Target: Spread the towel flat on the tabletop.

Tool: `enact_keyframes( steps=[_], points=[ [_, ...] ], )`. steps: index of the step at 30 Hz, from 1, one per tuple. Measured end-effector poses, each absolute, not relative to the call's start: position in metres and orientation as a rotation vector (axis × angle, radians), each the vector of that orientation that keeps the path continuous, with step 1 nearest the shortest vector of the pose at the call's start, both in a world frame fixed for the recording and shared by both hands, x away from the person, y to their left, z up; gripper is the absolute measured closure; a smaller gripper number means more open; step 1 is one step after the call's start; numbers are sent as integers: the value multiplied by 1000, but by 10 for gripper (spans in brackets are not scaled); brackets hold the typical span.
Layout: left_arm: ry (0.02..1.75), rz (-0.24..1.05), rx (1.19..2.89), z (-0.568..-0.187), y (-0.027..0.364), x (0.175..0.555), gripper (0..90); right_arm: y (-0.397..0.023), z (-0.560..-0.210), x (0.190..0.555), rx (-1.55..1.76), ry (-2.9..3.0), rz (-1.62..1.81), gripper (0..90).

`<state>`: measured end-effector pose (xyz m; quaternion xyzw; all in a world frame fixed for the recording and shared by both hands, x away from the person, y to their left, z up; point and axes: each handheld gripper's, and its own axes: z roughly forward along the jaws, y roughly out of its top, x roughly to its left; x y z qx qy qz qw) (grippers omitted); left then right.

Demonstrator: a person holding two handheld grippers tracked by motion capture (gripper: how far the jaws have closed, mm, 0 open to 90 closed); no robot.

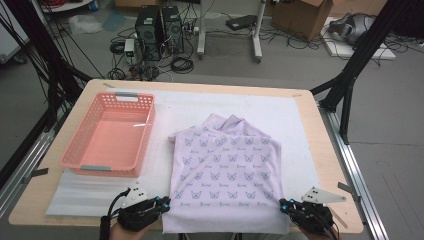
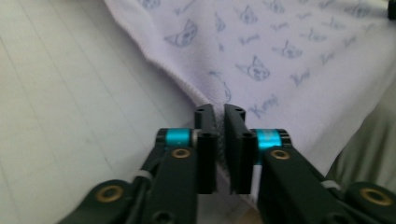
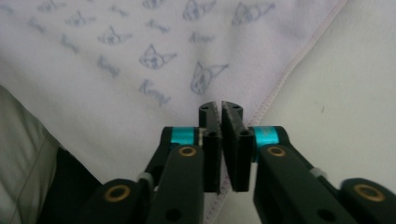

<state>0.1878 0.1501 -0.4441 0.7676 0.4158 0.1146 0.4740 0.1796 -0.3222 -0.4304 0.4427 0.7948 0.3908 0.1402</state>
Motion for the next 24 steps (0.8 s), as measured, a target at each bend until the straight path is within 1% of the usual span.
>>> enact_keyframes(
  steps=[1,2,4,6,7,10,14,15,16,17,18,19,20,21,22,23,24],
  points=[
    [1018,292,1852,-443,150,189,656,-322,-428,180,1276,2260,1154,714],
    [1015,298,1834,-442,151,190,608,-322,-425,181,1283,2237,1176,687],
    [1028,303,1798,-442,152,195,532,-321,-424,183,1296,2198,1180,611],
    [1046,305,1800,-445,151,200,489,-319,-427,187,1303,2190,1152,588],
    [1047,305,1804,-446,151,201,472,-318,-431,190,1308,2195,1128,575],
    [1051,292,1823,-450,147,207,456,-312,-440,196,1324,2233,1074,573],
    [1047,275,1864,-458,137,209,460,-305,-445,200,1304,2249,1027,599],
    [1042,296,1869,-459,135,208,462,-304,-445,201,1307,2244,1020,615],
    [1029,319,1885,-459,133,208,470,-304,-446,200,1303,2240,1017,620],
    [1018,376,1912,-459,131,205,486,-304,-446,200,1311,2239,1017,627],
    [1004,444,1937,-459,128,202,551,-304,-446,199,1300,2237,1013,635],
    [991,474,1949,-459,127,201,608,-304,-446,199,1294,2236,1008,647],
    [986,459,1948,-459,126,200,642,-304,-446,198,1294,2237,1003,677],
    [983,439,1951,-458,127,200,718,-304,-445,198,1291,2239,1000,713],
    [978,425,1956,-458,126,200,793,-305,-445,198,1288,2242,1004,771],
    [978,432,1960,-458,125,198,833,-305,-445,197,1293,2249,1011,830],
    [979,436,1961,-457,124,198,842,-306,-445,197,1281,2259,1014,850]
  ],
)
